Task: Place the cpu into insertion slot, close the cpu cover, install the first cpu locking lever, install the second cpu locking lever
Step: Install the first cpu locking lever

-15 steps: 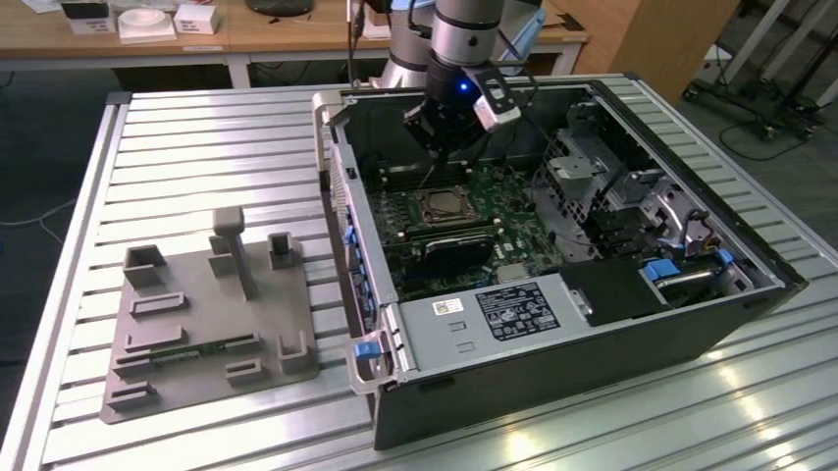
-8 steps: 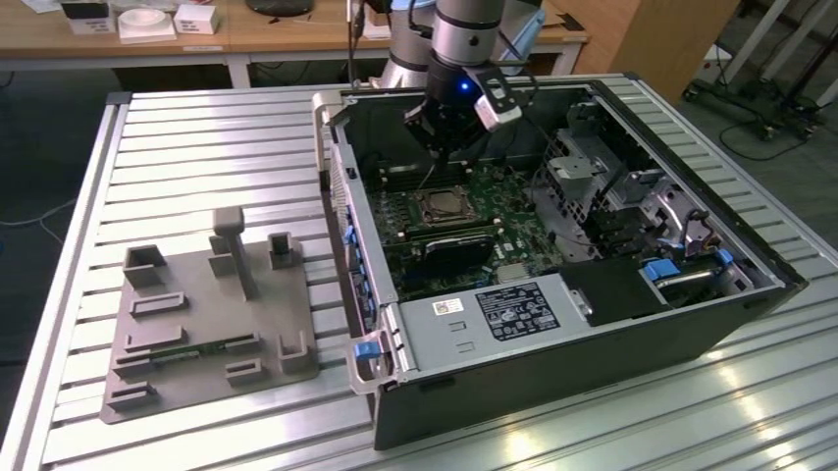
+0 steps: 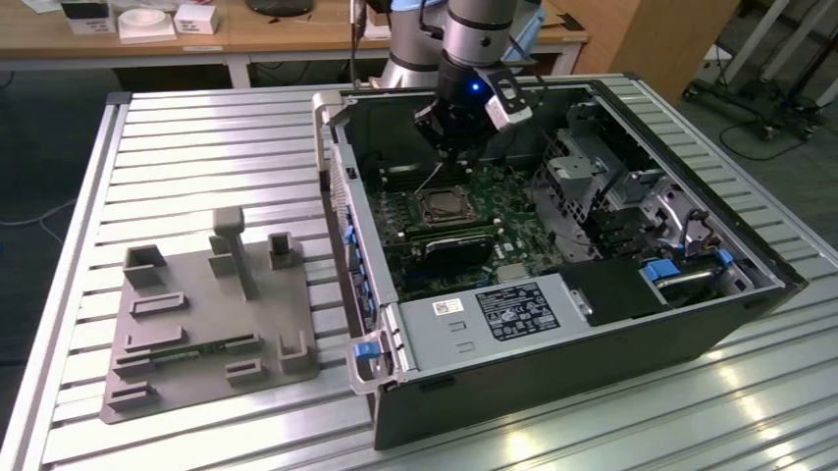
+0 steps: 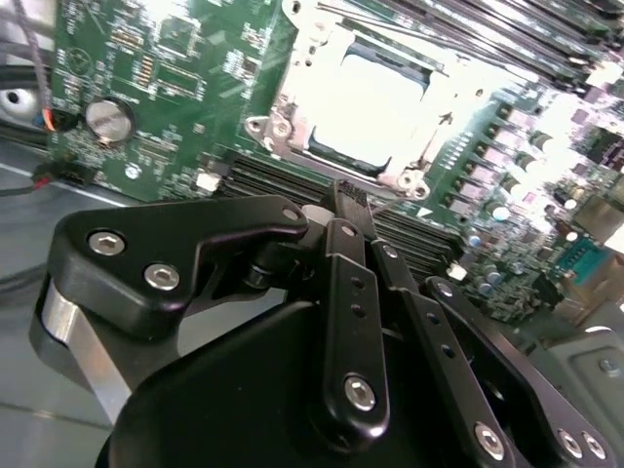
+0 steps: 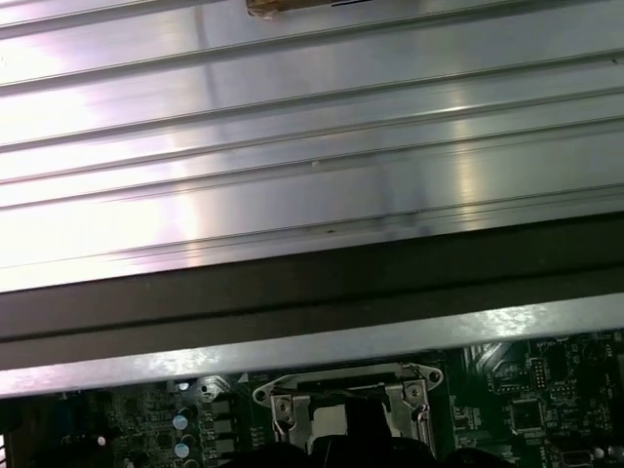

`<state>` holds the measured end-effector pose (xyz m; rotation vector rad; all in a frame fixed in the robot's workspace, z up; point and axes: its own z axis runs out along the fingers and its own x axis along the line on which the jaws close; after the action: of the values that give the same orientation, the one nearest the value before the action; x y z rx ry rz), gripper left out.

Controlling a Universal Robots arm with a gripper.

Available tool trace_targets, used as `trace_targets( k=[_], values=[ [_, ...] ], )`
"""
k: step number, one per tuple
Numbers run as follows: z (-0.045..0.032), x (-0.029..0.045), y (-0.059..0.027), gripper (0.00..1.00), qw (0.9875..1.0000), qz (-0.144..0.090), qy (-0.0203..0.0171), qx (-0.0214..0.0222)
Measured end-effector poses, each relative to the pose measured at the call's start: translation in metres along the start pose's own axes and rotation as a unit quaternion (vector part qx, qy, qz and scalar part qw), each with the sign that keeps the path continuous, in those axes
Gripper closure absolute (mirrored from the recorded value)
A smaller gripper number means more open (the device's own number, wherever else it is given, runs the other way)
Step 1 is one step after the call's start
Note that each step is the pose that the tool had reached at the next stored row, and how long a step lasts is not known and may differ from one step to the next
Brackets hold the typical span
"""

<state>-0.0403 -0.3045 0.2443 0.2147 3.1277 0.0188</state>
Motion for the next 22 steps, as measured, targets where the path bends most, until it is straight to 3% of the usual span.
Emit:
trace_targets(
  k=[10, 17, 22],
  values=[
    [0.0034, -0.0264, 0.0032, 0.90, 1.0000, 0.000, 0.0015, 0.0005],
    [0.0046, -0.0267, -0.0007, 0.90, 0.9999, -0.015, 0.0018, 0.0004],
    [0.0047, -0.0155, -0.0039, 0.90, 0.9998, -0.021, 0.0018, 0.0004]
  ],
)
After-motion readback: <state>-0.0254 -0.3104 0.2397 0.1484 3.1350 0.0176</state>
